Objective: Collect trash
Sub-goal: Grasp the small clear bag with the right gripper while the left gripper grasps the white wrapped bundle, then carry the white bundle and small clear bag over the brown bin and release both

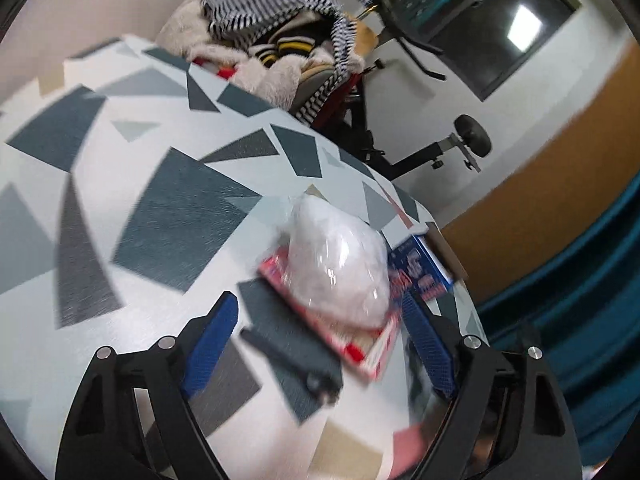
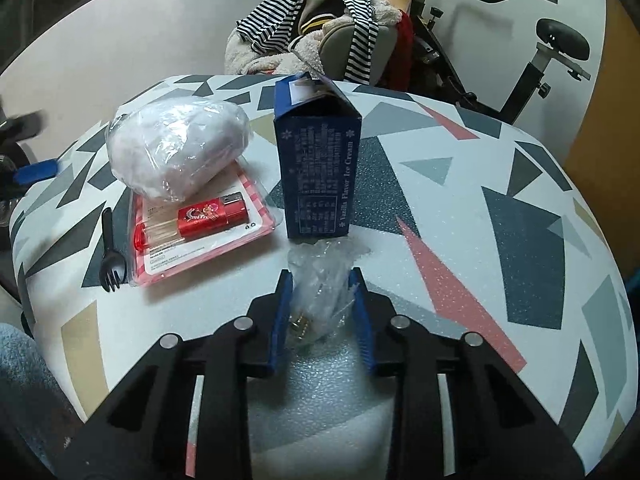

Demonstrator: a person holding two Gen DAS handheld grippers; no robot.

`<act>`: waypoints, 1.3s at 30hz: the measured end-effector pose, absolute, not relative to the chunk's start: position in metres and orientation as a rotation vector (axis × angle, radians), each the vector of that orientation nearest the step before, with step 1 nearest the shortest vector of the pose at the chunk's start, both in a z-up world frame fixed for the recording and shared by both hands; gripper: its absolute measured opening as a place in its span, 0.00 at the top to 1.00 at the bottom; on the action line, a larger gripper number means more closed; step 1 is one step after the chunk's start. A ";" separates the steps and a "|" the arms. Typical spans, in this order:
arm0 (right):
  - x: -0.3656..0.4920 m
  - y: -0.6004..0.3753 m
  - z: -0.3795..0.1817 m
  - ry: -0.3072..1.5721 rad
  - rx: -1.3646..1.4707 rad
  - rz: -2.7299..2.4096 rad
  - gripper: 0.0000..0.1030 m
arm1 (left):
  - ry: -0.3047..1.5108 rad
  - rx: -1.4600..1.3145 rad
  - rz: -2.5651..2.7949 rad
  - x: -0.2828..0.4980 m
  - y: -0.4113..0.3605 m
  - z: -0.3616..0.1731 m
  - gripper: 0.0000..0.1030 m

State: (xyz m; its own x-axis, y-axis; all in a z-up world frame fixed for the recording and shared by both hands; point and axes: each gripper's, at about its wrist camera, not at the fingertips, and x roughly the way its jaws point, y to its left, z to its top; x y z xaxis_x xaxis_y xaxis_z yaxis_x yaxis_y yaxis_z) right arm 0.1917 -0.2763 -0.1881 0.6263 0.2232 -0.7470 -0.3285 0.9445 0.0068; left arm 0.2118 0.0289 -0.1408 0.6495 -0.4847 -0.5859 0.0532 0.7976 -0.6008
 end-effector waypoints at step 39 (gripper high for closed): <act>0.113 -0.270 -0.140 0.762 -0.068 0.379 0.70 | 0.621 -0.164 -0.379 0.079 0.018 -0.049 0.68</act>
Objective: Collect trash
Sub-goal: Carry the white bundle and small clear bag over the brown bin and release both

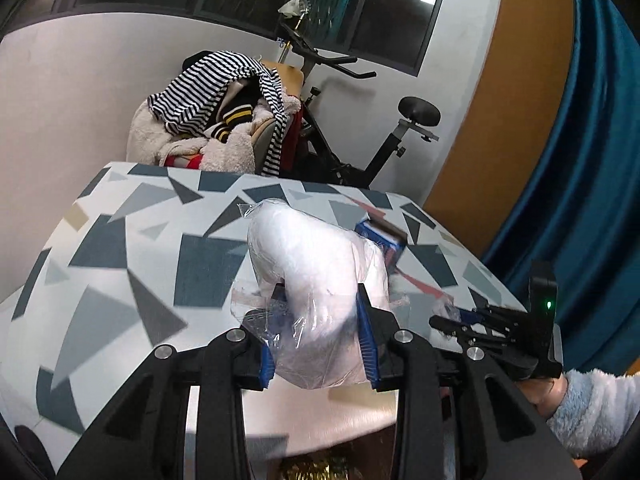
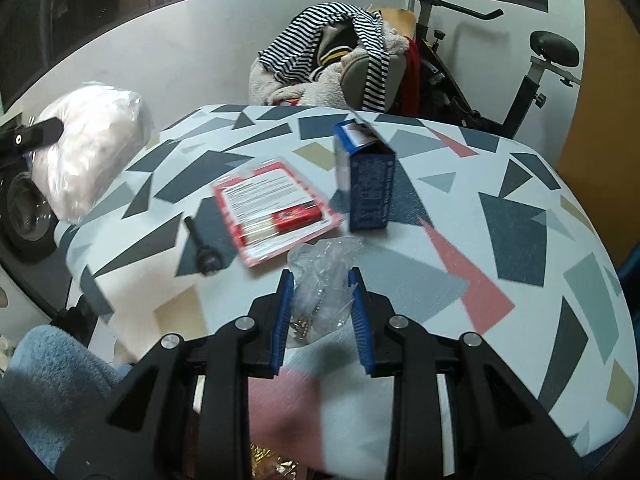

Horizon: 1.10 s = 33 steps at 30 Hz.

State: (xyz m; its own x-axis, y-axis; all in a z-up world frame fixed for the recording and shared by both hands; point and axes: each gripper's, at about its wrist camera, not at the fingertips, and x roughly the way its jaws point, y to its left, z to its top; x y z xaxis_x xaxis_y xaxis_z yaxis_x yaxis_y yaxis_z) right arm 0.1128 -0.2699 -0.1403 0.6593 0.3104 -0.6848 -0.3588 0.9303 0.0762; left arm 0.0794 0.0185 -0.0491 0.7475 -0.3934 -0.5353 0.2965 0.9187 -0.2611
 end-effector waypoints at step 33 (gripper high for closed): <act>0.013 -0.243 -0.176 0.777 -0.133 0.450 0.70 | 0.618 0.014 -0.464 -0.042 -0.002 -0.142 0.67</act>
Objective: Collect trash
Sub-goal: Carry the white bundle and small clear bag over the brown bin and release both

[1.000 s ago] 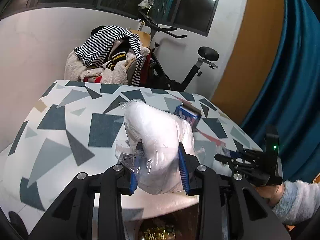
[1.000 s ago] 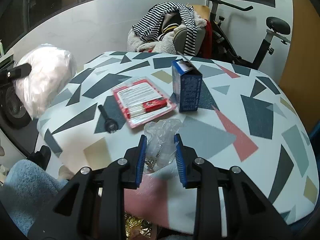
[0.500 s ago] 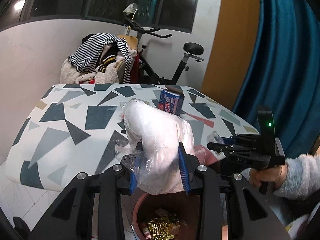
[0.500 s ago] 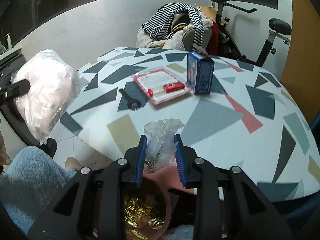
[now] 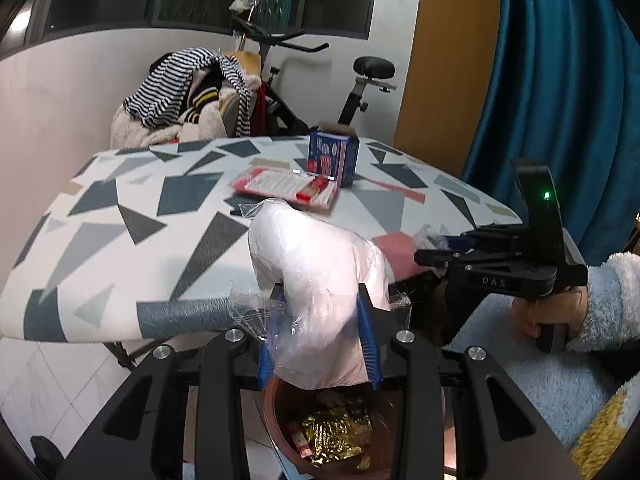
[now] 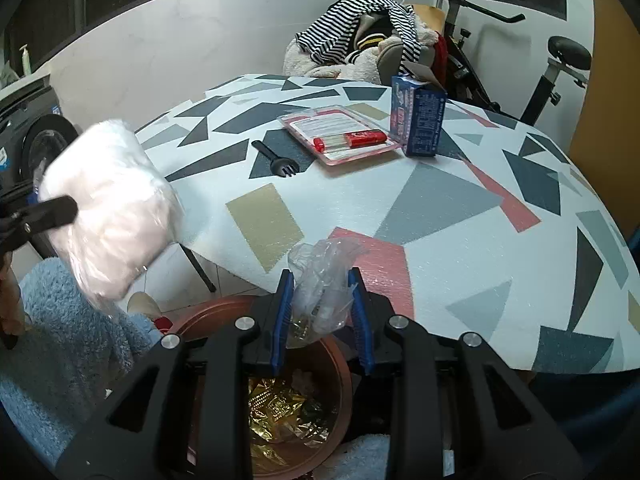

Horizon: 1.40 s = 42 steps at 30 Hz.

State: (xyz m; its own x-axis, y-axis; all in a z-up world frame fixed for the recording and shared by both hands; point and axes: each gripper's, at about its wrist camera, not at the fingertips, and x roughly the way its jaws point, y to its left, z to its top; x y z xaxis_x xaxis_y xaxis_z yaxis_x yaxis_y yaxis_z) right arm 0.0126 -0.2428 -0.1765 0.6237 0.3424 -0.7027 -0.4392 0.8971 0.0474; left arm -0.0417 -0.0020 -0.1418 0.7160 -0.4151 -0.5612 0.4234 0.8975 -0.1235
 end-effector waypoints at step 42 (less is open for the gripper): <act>0.015 -0.222 -0.201 0.885 -0.214 0.523 0.70 | 0.650 -0.009 -0.327 -0.036 0.005 -0.161 0.16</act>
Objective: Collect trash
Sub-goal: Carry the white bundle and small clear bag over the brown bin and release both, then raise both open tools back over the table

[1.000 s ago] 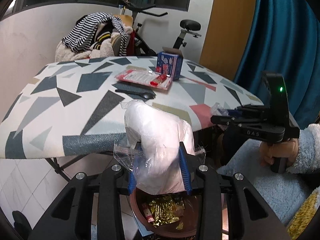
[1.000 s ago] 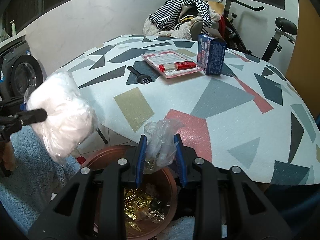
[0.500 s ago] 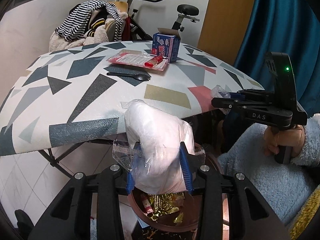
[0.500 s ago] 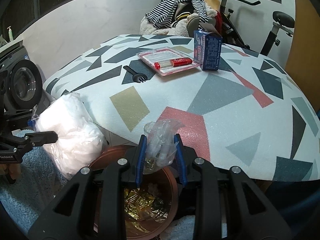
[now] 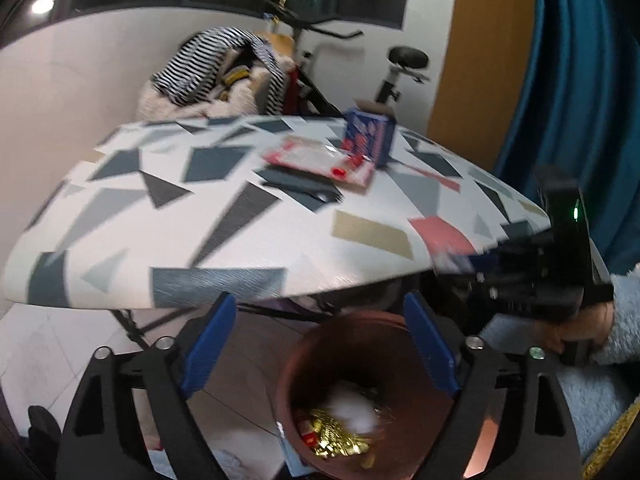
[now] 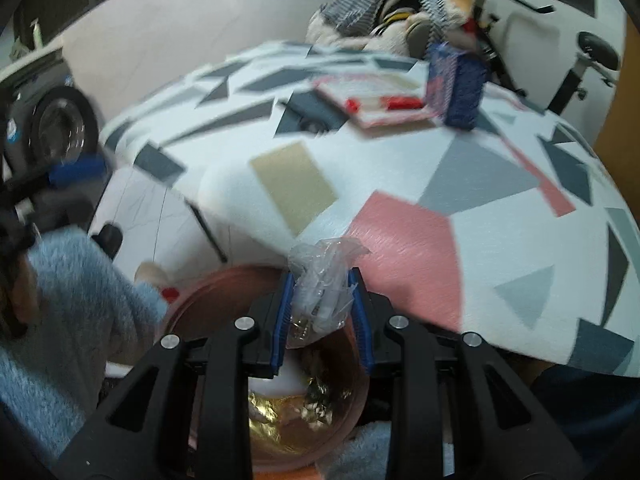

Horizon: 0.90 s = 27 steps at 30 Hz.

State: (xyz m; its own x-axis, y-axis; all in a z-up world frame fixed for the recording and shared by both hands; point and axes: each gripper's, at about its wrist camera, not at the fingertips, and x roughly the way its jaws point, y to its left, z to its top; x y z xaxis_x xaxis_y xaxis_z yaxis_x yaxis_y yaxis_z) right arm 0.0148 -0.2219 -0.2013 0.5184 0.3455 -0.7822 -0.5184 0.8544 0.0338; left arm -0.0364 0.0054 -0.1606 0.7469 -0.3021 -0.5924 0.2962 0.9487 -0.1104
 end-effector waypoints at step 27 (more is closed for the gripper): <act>0.004 -0.189 -0.223 0.928 -0.364 0.533 0.10 | 0.642 -0.074 -0.191 -0.033 0.032 -0.159 0.12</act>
